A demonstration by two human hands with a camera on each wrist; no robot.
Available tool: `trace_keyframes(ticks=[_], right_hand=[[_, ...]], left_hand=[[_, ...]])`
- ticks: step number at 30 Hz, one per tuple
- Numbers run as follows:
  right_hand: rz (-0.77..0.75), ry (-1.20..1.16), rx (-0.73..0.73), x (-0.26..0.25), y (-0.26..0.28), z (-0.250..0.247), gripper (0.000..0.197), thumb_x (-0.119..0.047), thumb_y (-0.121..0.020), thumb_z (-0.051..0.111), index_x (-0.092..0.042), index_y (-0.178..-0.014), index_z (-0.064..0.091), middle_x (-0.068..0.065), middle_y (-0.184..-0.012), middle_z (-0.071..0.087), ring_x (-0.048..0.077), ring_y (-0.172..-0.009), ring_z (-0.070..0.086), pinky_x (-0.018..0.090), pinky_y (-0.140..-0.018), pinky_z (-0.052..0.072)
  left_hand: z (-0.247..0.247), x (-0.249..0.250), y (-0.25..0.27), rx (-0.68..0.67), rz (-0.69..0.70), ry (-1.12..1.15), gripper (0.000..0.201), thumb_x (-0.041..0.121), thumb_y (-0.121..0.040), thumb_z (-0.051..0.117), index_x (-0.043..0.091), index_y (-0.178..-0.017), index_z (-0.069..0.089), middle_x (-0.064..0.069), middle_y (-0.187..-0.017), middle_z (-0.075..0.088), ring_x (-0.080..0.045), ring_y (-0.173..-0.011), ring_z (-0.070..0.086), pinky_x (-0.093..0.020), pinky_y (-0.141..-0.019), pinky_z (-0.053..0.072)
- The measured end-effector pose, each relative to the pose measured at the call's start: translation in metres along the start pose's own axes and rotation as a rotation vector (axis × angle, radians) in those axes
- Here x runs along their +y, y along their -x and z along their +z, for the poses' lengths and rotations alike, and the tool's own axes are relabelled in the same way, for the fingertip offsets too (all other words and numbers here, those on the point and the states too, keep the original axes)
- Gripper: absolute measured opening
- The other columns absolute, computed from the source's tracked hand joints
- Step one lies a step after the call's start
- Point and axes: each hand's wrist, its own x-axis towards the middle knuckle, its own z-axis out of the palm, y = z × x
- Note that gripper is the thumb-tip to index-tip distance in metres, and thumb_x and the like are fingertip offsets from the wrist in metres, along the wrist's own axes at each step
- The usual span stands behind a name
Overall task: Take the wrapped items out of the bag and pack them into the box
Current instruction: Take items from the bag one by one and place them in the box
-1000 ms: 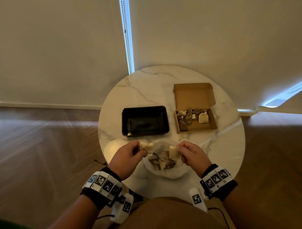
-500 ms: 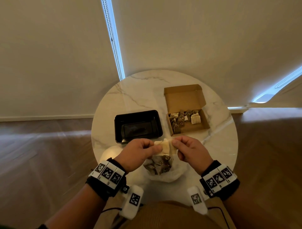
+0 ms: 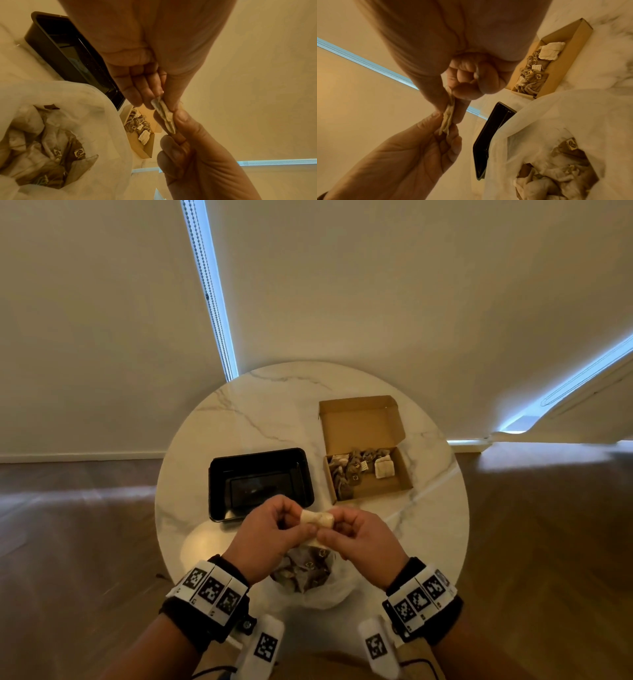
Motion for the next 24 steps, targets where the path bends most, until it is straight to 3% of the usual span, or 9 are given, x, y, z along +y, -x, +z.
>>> trace_keyframes(ticks=[4,7,10,15,19,24], right_hand=[[-0.007,0.134,0.025,0.009,-0.012,-0.013,0.015,-0.018,-0.088,0.077,-0.029,-0.098,0.075,0.004,-0.094,0.075,0.025,-0.091,0.071,0.04,-0.084,0.06],[0.005,0.242,0.068,0.013,-0.031,-0.038,0.013,-0.021,-0.088,0.077,-0.031,-0.095,0.073,-0.005,-0.093,0.075,0.014,-0.088,0.071,0.037,-0.081,0.059],[0.069,0.315,0.176,0.019,-0.062,-0.076,0.011,-0.022,-0.089,0.077,-0.03,-0.094,0.073,-0.014,-0.081,0.073,0.0,-0.072,0.064,0.028,-0.07,0.05],[0.178,0.505,0.286,0.038,-0.12,-0.135,0.016,-0.023,-0.089,0.076,-0.019,-0.105,0.075,-0.004,-0.096,0.071,0.015,-0.089,0.065,0.026,-0.074,0.048],[0.247,0.704,0.255,0.067,-0.155,-0.155,0.021,-0.029,-0.088,0.076,-0.021,-0.108,0.075,0.0,-0.1,0.069,0.02,-0.094,0.063,0.028,-0.077,0.045],[0.29,0.825,0.155,0.09,-0.178,-0.159,0.016,-0.028,-0.089,0.074,-0.024,-0.104,0.073,0.0,-0.103,0.069,0.021,-0.097,0.064,0.032,-0.08,0.048]], left_hand=[[0.008,-0.002,-0.006,-0.018,-0.024,0.08,0.031,0.014,-0.087,0.08,0.019,-0.113,0.064,-0.002,-0.096,0.078,-0.017,-0.087,0.075,-0.028,-0.076,0.061],[0.009,-0.009,-0.007,0.017,-0.055,0.02,0.024,0.023,-0.09,0.078,0.027,-0.111,0.066,0.003,-0.095,0.077,-0.009,-0.086,0.074,-0.025,-0.078,0.059],[0.003,-0.023,-0.003,0.05,-0.091,-0.029,0.018,0.027,-0.09,0.078,0.029,-0.106,0.069,0.0,-0.096,0.076,-0.009,-0.087,0.074,-0.028,-0.08,0.061],[-0.005,-0.043,0.008,0.099,-0.185,-0.03,0.016,0.022,-0.09,0.077,0.023,-0.105,0.071,-0.004,-0.094,0.075,-0.016,-0.084,0.075,-0.034,-0.073,0.063],[-0.004,-0.05,0.016,0.11,-0.225,-0.062,0.015,0.019,-0.091,0.077,0.02,-0.104,0.07,-0.003,-0.091,0.076,-0.009,-0.078,0.072,-0.019,-0.065,0.056],[-0.002,-0.054,0.022,0.093,-0.251,-0.09,0.017,0.03,-0.091,0.076,0.022,-0.103,0.069,-0.001,-0.094,0.078,-0.013,-0.082,0.075,-0.024,-0.072,0.053]])
